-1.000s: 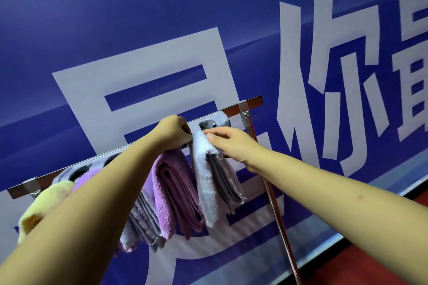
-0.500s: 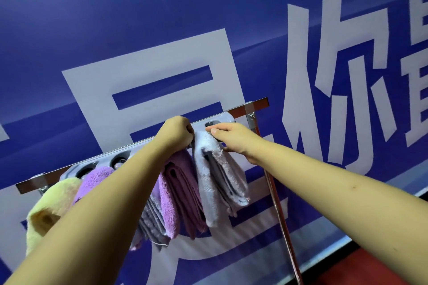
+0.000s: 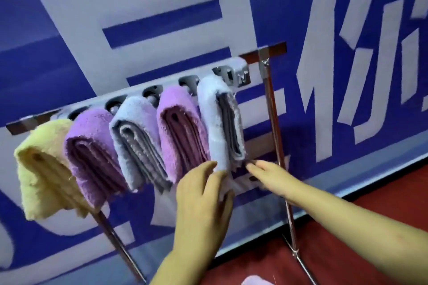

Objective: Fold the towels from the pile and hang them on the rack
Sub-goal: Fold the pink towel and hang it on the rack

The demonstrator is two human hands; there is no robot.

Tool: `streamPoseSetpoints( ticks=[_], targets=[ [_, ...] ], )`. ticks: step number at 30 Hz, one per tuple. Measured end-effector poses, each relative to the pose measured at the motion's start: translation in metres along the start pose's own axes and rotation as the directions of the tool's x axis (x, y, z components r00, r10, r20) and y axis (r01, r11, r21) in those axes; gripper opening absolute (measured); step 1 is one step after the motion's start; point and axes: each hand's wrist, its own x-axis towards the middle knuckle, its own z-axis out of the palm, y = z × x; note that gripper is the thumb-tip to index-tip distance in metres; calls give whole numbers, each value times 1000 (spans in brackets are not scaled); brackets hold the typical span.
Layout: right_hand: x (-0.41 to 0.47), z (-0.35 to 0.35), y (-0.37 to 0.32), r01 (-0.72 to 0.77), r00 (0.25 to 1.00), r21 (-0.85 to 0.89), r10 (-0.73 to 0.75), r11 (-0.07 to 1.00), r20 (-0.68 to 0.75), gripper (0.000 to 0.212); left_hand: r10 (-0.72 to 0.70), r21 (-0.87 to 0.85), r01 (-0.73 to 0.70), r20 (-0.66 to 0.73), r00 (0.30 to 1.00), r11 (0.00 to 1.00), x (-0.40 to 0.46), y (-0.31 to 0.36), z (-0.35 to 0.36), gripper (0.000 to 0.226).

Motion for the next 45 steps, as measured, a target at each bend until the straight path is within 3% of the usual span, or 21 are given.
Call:
streamPoseSetpoints(
  ticks=[2,3,7,11,15,19,22,28,31,33,35,38,42,45],
  targets=[
    [-13,29,49,-95,991,-45,98,994,89,39,-152,-88,175,226,962,980,-62,-2,32,34],
    [-21,44,72,-150,979,-73,158,986,126,37,-232,-110,285,345,909,952,-93,-4,47,36],
    [-40,99,163,-262,909,-288,336,921,247,34,-428,-28,605,680,595,796,-194,-21,95,45],
    [-52,139,248,-437,765,-402,567,805,305,30,-477,137,689,814,331,712,-253,-42,133,43],
    [-56,167,315,-471,661,-570,697,674,277,33,-473,224,715,865,167,662,-271,-64,170,47],
    [-57,198,388,-547,584,-612,784,571,209,36,-506,250,750,853,130,613,-282,-81,202,43],
    [-64,228,434,-623,520,-591,836,512,175,39,-537,308,769,842,53,560,-297,-88,214,42],
    [-60,283,498,-774,521,-443,852,453,-39,63,-547,363,796,836,-48,485,-321,-89,230,38],
    [-48,305,519,-797,524,-386,850,465,-58,74,-552,383,792,831,-70,475,-327,-88,235,38],
    [-41,320,533,-858,485,-275,859,433,-162,82,-544,389,789,835,-84,475,-329,-86,237,39],
    [-36,332,545,-896,443,-190,849,402,-290,63,-540,401,781,836,-98,479,-331,-85,239,40],
    [-33,339,552,-918,393,-109,844,381,-363,28,-539,407,776,836,-102,483,-331,-84,242,40],
    [-36,335,548,-922,387,-110,880,371,-277,22,-527,408,771,842,-112,488,-328,-80,243,39],
    [-40,327,540,-898,434,-187,874,399,-217,31,-519,388,780,849,-96,490,-320,-78,240,38]
  ],
)
